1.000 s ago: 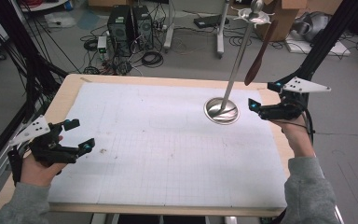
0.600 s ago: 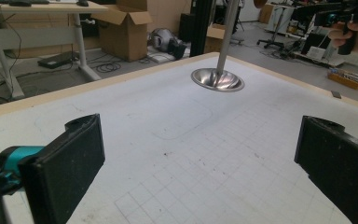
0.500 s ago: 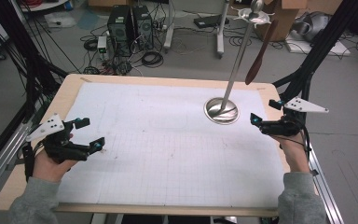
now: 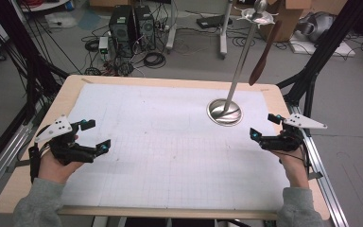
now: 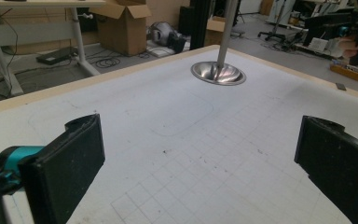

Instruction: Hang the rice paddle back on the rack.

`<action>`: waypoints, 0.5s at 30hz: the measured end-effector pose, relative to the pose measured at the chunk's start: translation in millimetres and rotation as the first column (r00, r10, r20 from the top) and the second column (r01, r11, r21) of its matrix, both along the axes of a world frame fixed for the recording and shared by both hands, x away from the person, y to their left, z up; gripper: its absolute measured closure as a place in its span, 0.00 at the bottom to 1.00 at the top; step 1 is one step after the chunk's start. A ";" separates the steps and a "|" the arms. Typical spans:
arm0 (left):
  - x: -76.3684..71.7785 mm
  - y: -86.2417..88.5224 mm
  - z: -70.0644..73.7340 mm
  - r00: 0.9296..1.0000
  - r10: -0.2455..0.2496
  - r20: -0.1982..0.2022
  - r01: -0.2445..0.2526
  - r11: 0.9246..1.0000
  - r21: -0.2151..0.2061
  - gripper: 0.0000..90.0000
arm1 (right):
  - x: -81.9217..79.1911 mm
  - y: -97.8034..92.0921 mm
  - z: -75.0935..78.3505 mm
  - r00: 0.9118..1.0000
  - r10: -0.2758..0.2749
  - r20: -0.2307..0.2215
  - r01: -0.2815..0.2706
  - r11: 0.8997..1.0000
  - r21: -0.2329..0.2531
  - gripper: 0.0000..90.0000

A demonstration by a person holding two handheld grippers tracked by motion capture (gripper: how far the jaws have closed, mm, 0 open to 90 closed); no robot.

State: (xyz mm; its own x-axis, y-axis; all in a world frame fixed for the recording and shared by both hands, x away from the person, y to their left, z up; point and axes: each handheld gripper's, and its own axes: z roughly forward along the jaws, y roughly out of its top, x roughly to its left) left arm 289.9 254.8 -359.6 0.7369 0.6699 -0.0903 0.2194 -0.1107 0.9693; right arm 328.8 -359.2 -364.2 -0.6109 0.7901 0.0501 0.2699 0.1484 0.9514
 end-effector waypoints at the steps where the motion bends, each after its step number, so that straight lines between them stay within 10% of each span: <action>1: 0.2 0.3 -0.3 1.000 0.001 0.000 -0.001 1.000 -0.002 0.02 | -0.8 1.0 -1.8 1.000 0.001 -0.001 -0.001 1.000 -0.001 0.01; 15: -0.6 5.6 0.5 1.000 0.008 0.003 -0.008 1.000 -0.018 0.02 | -16.6 4.0 -15.3 1.000 0.015 -0.008 -0.015 1.000 0.001 0.01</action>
State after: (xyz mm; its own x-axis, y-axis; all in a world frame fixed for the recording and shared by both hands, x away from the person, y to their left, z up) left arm 289.3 260.4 -359.0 0.7317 0.6742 -0.0997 0.2168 -0.0916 0.9719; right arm 312.3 -355.2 -379.5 -0.6225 0.7807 0.0553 0.2749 0.1519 0.9494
